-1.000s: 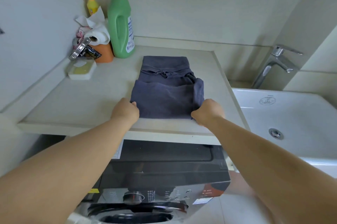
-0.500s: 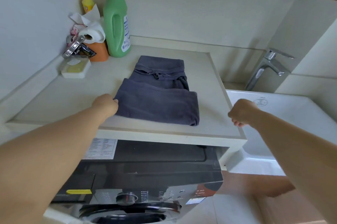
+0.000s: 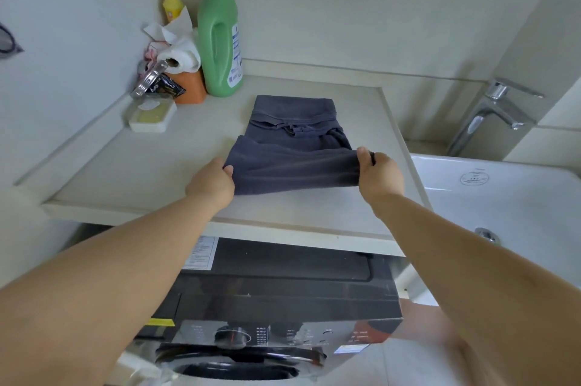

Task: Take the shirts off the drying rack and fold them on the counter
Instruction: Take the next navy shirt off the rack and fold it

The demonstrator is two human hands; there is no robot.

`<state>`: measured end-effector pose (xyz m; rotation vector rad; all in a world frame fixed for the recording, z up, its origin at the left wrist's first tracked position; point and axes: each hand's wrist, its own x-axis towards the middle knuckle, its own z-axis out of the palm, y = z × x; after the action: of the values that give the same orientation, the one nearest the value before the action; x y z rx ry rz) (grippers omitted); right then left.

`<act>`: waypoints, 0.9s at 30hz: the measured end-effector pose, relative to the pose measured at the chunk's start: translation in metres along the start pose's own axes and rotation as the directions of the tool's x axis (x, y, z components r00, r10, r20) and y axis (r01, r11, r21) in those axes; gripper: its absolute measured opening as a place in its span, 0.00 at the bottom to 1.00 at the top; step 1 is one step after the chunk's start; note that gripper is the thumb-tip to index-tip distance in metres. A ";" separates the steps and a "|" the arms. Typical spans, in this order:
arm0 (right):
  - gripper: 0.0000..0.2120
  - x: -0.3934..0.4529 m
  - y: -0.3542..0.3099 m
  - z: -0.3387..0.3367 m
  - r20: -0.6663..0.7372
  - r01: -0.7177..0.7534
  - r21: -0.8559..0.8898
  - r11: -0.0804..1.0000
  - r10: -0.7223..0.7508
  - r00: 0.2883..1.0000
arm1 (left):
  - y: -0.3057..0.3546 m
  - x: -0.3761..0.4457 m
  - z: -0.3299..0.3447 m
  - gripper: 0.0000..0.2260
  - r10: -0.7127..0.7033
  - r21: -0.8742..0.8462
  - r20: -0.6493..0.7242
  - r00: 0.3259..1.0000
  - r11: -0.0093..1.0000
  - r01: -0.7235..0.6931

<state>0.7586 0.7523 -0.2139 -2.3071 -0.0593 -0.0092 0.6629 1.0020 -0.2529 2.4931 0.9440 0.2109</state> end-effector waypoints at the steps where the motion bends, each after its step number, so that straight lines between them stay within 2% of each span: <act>1: 0.22 0.001 -0.001 -0.006 -0.006 0.059 -0.032 0.998 -0.059 0.998 | -0.001 0.000 0.000 0.15 0.014 0.020 -0.017 1.000 1.000 -0.013; 5: 0.24 0.006 0.004 -0.028 0.034 0.274 -0.337 0.901 -0.280 0.959 | 0.001 0.001 -0.001 0.14 0.091 0.112 -0.056 0.994 0.990 -0.085; 7: 0.23 0.008 0.018 -0.025 0.099 0.221 -0.496 0.840 -0.198 0.975 | 0.005 -0.001 0.000 0.13 0.081 0.176 0.005 0.997 0.981 -0.081; 10: 0.20 0.006 0.036 -0.012 0.220 0.089 -0.658 0.748 0.078 0.972 | 0.013 -0.009 0.001 0.08 -0.007 0.239 0.172 0.985 0.971 -0.035; 12: 0.16 0.010 0.030 -0.015 0.215 0.026 -0.615 0.788 0.136 0.967 | 0.019 -0.010 -0.005 0.05 -0.085 0.218 0.221 0.972 0.975 0.036; 14: 0.18 0.020 0.016 -0.022 0.176 0.006 -0.485 0.874 0.092 0.980 | 0.026 -0.004 -0.014 0.06 -0.152 0.100 0.236 0.960 0.986 0.132; 16: 0.22 0.034 0.003 -0.022 0.154 -0.049 -0.329 0.943 0.104 0.983 | 0.034 0.003 -0.017 0.12 -0.166 -0.055 0.241 0.956 0.981 0.184; 17: 0.24 0.040 -0.002 -0.019 0.164 -0.110 -0.281 0.953 0.161 0.973 | 0.036 0.007 -0.015 0.18 -0.162 -0.102 0.235 0.958 0.976 0.190; 19: 0.27 0.051 -0.005 -0.008 0.204 -0.210 -0.285 0.935 0.274 0.940 | 0.041 0.017 -0.008 0.27 -0.167 -0.151 0.237 0.957 0.967 0.206; 21: 0.23 0.061 0.000 0.002 0.214 -0.252 -0.335 0.908 0.334 0.918 | 0.041 0.028 0.001 0.24 -0.138 -0.138 0.207 0.969 0.976 0.168; 23: 0.16 0.070 0.005 0.010 0.190 -0.275 -0.263 0.925 0.329 0.925 | 0.041 0.037 0.006 0.18 -0.057 -0.159 0.118 0.991 0.984 0.075; 25: 0.14 0.077 0.005 0.013 0.111 -0.250 -0.083 0.965 0.258 0.960 | 0.041 0.041 0.010 0.13 0.037 -0.224 0.000 0.999 0.974 -0.036; 27: 0.13 0.080 -0.002 0.011 -0.050 -0.109 -0.008 0.994 0.109 0.993 | 0.037 0.040 0.012 0.11 0.076 -0.211 -0.083 0.994 0.973 -0.092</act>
<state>0.8383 0.7650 -0.2181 -2.3166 0.0924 -0.0109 0.7189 0.9996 -0.2468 2.3405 0.7994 0.4139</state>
